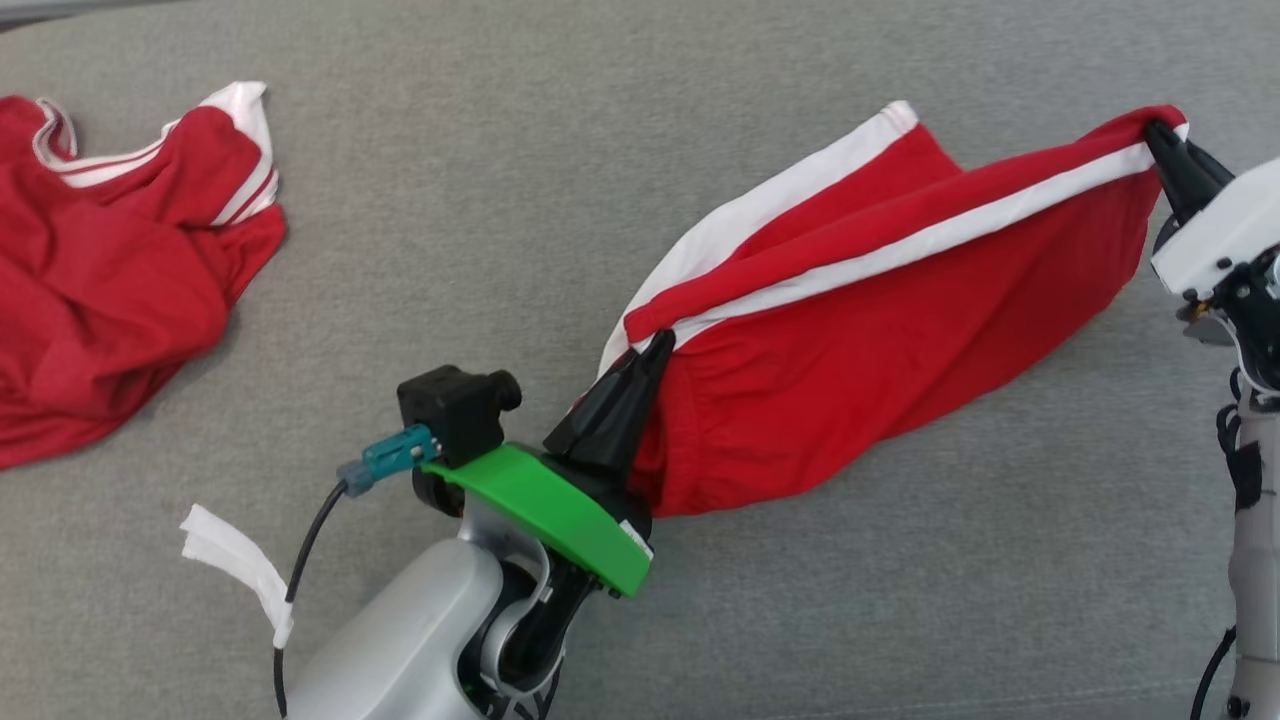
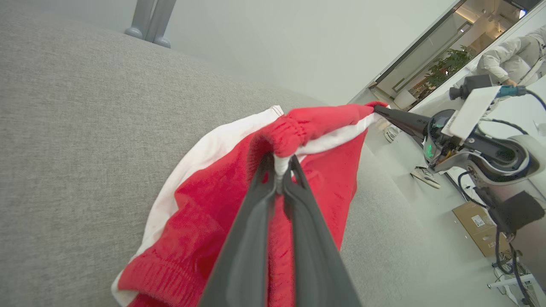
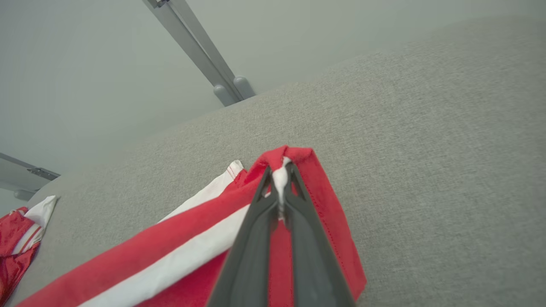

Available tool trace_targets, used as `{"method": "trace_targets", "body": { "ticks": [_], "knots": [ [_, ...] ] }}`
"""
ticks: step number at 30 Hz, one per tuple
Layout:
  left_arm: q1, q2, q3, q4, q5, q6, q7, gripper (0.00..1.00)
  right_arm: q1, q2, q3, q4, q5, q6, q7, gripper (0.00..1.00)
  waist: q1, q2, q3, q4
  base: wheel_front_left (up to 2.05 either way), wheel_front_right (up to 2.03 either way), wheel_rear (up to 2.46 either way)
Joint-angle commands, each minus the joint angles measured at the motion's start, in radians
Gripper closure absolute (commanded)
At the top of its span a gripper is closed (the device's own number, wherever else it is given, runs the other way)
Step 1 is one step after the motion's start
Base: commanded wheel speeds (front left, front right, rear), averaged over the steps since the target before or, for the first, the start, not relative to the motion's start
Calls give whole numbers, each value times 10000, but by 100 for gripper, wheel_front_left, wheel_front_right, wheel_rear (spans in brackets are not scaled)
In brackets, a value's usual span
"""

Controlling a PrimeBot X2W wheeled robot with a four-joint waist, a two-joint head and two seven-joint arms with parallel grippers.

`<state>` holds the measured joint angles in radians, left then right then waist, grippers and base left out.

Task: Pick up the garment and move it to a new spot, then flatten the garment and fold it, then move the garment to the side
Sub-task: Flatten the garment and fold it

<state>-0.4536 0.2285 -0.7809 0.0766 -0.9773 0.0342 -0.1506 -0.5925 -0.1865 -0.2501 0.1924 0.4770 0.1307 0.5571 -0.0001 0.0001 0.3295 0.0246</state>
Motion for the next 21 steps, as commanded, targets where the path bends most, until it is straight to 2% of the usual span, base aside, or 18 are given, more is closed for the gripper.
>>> {"method": "trace_targets", "body": {
  "ticks": [1,6,16,17,18,19,20,21],
  "knots": [
    [-354,-116,-5,273,114,-101,1,100,-440,-104,102,306,-233,0,39,100,1,-1,1433,1610,0,0,0],
    [-818,-651,-78,1064,117,-290,-185,100,-1289,-402,457,1328,-676,-1,107,100,1,-1,1557,2114,0,0,0],
    [-954,-938,-254,1872,-148,-762,-93,100,-1773,-583,760,2442,-966,0,-290,99,1,-1,1397,2479,0,0,0],
    [-980,-957,-252,1937,-164,-788,-87,100,-1791,-561,740,2518,-969,0,-343,68,1,-1,1386,2473,0,0,0],
    [-1008,-979,-250,2021,-182,-787,-99,100,-1790,-503,744,2602,-991,0,-402,55,1,-1,1367,2456,0,0,0],
    [-1018,-986,-257,2082,-170,-784,-116,88,-1783,-490,812,2657,-1035,0,-441,23,1,-1,1333,2427,0,0,0],
    [-1018,-994,-260,2149,-159,-791,-131,66,-1763,-508,903,2709,-1047,0,-488,0,1,-1,1298,2381,0,0,0],
    [-1020,-997,-259,2208,-155,-794,-152,32,-1723,-515,967,2756,-1044,0,-491,0,1,-1,1256,2332,0,0,0]
  ]
}}
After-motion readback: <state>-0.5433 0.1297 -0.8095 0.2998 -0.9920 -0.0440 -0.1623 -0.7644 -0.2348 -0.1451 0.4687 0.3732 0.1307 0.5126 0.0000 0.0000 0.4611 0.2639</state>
